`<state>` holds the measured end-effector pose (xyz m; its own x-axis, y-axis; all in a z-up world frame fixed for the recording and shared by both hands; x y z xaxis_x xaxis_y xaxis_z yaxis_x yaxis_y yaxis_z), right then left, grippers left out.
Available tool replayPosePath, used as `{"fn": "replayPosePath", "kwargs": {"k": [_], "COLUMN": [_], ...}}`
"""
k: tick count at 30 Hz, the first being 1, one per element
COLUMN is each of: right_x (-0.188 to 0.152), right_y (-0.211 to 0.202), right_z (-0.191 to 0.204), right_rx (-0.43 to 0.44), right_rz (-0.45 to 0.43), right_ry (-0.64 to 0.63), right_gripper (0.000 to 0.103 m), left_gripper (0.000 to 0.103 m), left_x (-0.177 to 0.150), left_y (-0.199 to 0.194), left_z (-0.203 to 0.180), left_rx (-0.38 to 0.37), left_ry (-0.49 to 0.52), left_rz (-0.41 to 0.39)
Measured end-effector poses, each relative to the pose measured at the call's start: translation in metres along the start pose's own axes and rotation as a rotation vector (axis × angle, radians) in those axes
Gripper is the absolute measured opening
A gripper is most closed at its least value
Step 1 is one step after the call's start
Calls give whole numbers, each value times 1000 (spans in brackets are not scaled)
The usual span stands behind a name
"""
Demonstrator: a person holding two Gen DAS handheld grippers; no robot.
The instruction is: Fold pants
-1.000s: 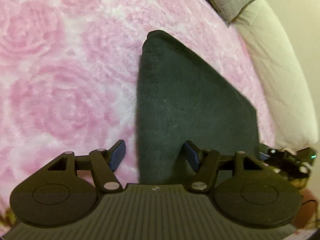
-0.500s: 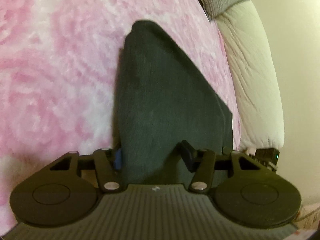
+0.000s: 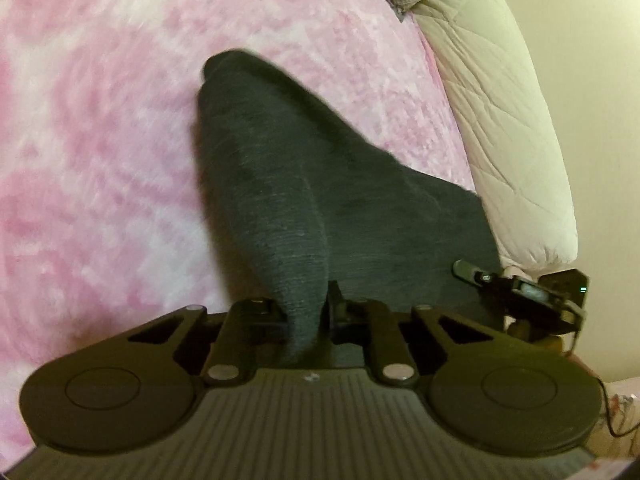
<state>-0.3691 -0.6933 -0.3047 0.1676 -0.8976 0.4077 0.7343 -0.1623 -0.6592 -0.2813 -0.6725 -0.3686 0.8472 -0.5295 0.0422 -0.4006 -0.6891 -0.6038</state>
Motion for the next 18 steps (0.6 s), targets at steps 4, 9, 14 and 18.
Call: {"fn": "replayPosePath", "kwargs": {"k": [4, 9, 14, 18], "right_x": [35, 118, 224, 299], "right_y": [-10, -11, -9, 5], "right_z": [20, 6, -19, -50], "right_rx": [14, 53, 47, 38], "right_rz": [-10, -87, -188, -239], "right_ry": [-68, -100, -165, -184], "right_gripper": [16, 15, 15, 15], "left_gripper": [11, 11, 11, 11], "left_x": [21, 90, 185, 254], "left_y": [-10, 3, 41, 78], "left_z": [-27, -88, -157, -200], "left_rx": [5, -41, -76, -75], "left_ry": [1, 35, 145, 215], "left_rz": [-36, -150, -236, -269]}}
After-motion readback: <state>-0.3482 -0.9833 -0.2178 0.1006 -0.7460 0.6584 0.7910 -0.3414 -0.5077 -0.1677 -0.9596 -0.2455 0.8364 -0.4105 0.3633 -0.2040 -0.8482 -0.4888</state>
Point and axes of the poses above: each gripper's, at about its wrist camera, not at the fingertips, and y roughly the way its jaws point, z to its left, x to its top, the point moved 5 cm from there along y, roughly the way its jaws point, and after that the axes turned 9 degrees about -y, right-handed, at the moved point
